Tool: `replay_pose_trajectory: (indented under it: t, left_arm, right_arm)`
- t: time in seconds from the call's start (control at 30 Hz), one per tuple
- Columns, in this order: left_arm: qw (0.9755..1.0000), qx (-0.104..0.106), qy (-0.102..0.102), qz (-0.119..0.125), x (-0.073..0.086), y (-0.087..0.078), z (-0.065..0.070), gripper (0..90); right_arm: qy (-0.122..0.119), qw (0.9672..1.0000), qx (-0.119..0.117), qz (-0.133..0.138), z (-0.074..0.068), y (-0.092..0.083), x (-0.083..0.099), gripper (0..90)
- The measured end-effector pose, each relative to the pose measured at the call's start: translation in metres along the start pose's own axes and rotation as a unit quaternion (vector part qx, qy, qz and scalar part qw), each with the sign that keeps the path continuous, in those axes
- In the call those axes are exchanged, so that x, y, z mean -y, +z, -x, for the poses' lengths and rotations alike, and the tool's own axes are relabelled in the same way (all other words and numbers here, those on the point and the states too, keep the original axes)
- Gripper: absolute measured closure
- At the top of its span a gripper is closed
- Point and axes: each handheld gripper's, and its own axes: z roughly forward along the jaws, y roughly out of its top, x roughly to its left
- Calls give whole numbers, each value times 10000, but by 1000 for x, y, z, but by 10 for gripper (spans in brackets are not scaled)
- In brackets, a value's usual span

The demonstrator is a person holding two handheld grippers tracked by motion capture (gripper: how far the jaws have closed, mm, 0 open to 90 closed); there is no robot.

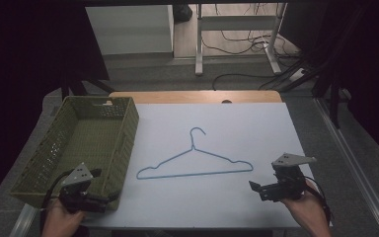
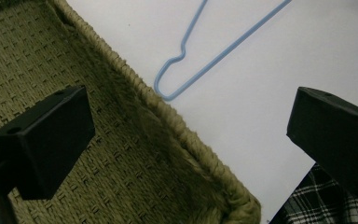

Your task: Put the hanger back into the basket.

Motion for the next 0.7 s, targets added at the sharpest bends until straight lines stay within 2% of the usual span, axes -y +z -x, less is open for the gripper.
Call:
replay_pose_trajectory:
  t: [0.27, 0.53, 0.7]
  left_arm:
    - [10000, -8, -12, 32, -1, -2, -1, 7]
    - [10000, 23, -28, 65, -1, -3, -2, 7]
    - [10000, 12, -18, 56, -1, -3, -2, 7]
  right_arm:
    - [-107, 9998, 43, -189, -1, 8, -12, 0]
    - [-82, 9993, -2, -368, 4, 17, -22, 0]
    - [-169, 9987, 18, -472, 9, 26, -32, 0]
